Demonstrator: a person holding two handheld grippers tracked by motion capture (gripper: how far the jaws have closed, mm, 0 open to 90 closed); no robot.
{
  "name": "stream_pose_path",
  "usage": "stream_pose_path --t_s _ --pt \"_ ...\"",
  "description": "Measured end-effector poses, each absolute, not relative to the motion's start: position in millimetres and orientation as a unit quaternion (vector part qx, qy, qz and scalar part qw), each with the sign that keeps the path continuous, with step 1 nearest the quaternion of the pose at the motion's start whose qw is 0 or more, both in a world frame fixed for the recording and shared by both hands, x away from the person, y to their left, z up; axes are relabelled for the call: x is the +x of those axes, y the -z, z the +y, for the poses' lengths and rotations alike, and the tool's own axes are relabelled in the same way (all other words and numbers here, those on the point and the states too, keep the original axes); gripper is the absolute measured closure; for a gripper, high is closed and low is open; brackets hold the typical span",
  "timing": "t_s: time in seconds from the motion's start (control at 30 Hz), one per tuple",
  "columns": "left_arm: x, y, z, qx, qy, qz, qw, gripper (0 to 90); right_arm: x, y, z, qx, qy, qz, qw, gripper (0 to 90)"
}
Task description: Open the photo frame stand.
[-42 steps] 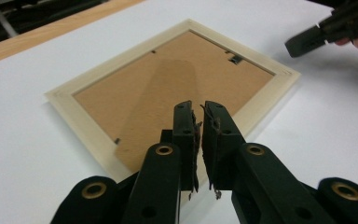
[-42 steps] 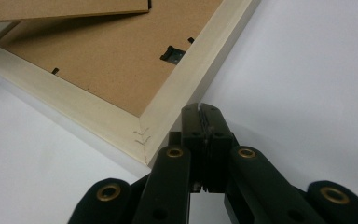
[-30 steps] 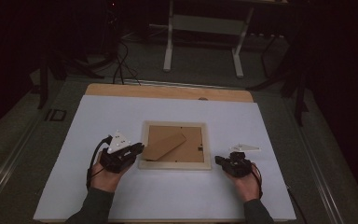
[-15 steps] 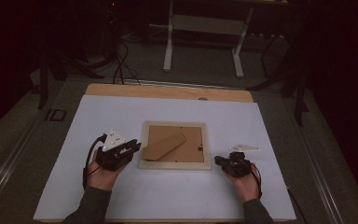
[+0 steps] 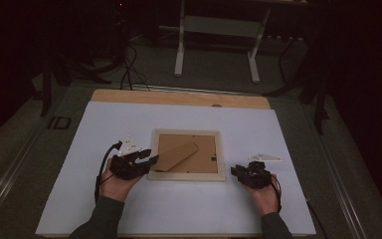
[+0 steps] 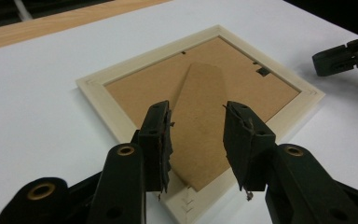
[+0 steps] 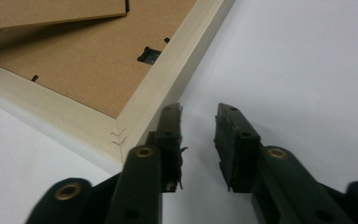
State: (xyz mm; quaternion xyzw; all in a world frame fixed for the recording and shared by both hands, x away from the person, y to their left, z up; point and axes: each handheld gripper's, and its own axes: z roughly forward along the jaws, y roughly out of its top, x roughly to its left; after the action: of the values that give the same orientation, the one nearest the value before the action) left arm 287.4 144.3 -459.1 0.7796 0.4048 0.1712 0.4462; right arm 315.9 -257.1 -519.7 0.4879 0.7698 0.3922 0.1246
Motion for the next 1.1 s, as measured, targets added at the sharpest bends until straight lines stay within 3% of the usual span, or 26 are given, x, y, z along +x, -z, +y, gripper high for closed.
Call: stream_pose_path --t_s 0.3,1.1 --pt "299 459 134 0.784 -0.161 0.402 0.445 55.9 316 520 -254 0.47 -0.396 0.78 0.122 60.7" --pt "349 456 114 0.801 -0.107 0.397 0.436 51.3 317 522 -254 0.465 -0.4 0.781 0.119 51.3"
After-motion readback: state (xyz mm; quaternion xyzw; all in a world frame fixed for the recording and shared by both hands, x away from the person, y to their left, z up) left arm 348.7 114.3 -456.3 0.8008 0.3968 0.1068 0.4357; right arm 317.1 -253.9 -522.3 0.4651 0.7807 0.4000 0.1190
